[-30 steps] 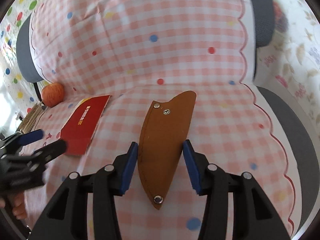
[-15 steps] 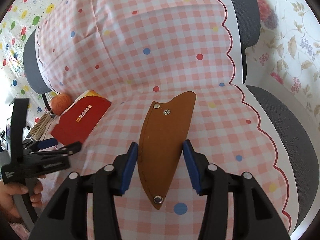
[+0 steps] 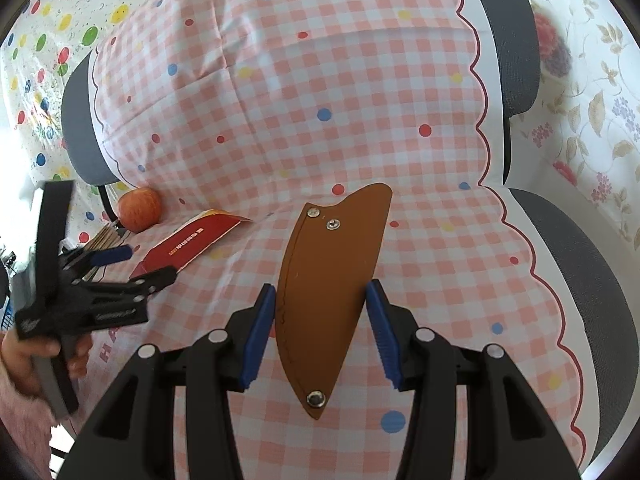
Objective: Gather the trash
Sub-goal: 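Grasp the brown leather sheath with the right tool while left grasps the red box, then carry the sheath and red box over the bin and open both tools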
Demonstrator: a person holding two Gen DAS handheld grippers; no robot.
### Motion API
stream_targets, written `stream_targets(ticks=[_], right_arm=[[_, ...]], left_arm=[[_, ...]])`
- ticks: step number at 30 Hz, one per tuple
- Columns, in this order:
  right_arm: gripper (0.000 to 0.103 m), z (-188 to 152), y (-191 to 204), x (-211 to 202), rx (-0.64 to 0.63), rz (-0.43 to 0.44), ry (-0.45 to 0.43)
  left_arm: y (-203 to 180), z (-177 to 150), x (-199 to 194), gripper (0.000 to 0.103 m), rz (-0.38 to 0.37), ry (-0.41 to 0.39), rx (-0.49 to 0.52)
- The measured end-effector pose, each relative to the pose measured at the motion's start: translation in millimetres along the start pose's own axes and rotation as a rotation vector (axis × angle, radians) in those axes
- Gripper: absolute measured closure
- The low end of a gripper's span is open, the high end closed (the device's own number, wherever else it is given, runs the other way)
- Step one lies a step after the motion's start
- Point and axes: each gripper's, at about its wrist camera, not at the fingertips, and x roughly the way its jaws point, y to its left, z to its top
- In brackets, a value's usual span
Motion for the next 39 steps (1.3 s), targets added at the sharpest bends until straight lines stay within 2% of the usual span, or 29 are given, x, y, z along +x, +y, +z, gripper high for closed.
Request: stream_targets(ticks=[6, 10, 12, 15, 18, 26, 35, 39], right_arm=[[0.057, -0.5, -1.0, 2.8, 0.007, -0.001, 0.006], [0.057, -1.1, 1.3, 3.6, 0.002, 0.005, 0.008], [0.056, -2.1, 2.3, 3.0, 0.000, 0.007, 0.009], [0.057, -3.6, 3.0, -0.2, -0.001, 0.005, 0.006], [0.057, -7.7, 5.5, -9.1, -0.007, 0.005, -0.005], [0.056, -27.8, 3.0, -38.5, 0.014, 0.019, -0.027], [0.056, -71.9, -2.7, -93.9, 0.018, -0.060, -0.071], [0.057, -99.1, -8.9, -124.3, 0.028, -0.107, -0.082]], left_arm=[[14.5, 11.4, 24.2, 0.010, -0.119, 0.044, -0.032], [11.1, 14.3, 26.8, 0.013, -0.110, 0.033, -0.021], [8.9, 14.3, 25.2, 0.022, -0.109, 0.023, -0.026], [6.2, 12.1, 18.6, 0.023, -0.081, 0.007, -0.031], [-0.9, 2.2, -1.6, 0.023, -0.052, -0.032, -0.036], [-52.8, -41.3, -97.2, 0.023, -0.093, -0.202, -0.037], [-88.7, -83.6, -129.5, 0.023, -0.138, -0.233, -0.034], [-108.3, -101.2, -142.8, 0.023, -0.194, -0.236, -0.010]])
